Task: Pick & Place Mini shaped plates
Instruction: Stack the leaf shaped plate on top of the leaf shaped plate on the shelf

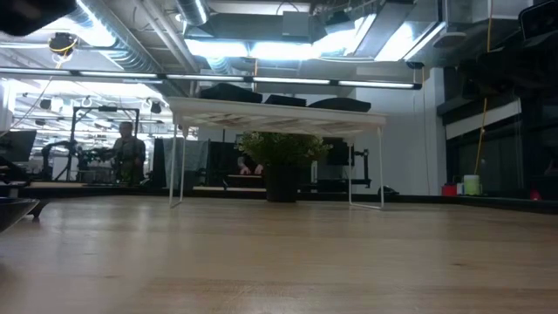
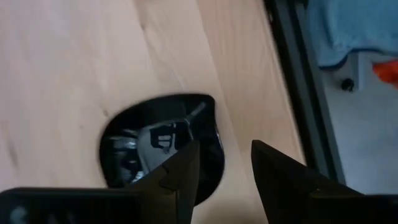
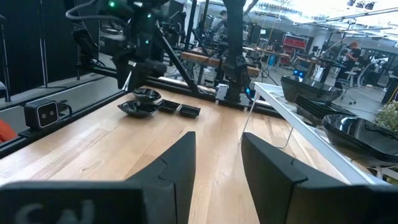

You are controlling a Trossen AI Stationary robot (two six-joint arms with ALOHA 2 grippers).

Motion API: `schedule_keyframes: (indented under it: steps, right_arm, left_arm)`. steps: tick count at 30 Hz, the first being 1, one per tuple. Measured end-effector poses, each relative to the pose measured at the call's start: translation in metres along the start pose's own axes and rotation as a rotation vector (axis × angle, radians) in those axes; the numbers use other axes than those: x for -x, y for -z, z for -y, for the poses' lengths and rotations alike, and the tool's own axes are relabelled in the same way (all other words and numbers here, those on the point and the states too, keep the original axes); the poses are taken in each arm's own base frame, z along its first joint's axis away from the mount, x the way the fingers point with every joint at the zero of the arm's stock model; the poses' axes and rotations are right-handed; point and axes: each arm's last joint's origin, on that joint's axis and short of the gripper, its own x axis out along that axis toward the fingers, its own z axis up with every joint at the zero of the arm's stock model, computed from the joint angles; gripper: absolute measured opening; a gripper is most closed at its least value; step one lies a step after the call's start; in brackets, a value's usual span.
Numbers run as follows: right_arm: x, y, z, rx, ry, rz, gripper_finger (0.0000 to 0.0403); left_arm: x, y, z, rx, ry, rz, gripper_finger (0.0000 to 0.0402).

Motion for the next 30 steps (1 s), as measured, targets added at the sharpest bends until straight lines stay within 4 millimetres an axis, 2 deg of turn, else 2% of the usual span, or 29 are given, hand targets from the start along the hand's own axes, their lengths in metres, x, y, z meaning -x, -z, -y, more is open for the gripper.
schedule_keyframes:
  steps: [8,21,25,30]
  right_arm:
    - [0.000,0.000,0.000,0.000,0.000,0.000,0.0129]
    - [0.000,0.000,0.000,0.000,0.000,0.000,0.0129]
    - [0.000,0.000,0.000,0.000,0.000,0.000,0.0129]
    - [0.000,0.000,0.000,0.000,0.000,0.000,0.0129]
  left_arm:
    - [-0.020,0.007,0.009,-0.025,-0.023,-0.053,0.0137]
    - [-0.042,0.011,0.010,0.007,-0.065,-0.097,0.0131]
    - [-0.042,0.011,0.009,0.030,-0.101,-0.077,0.0117]
    - [-0.042,0.012,0.007,0.061,-0.150,-0.073,0.0082]
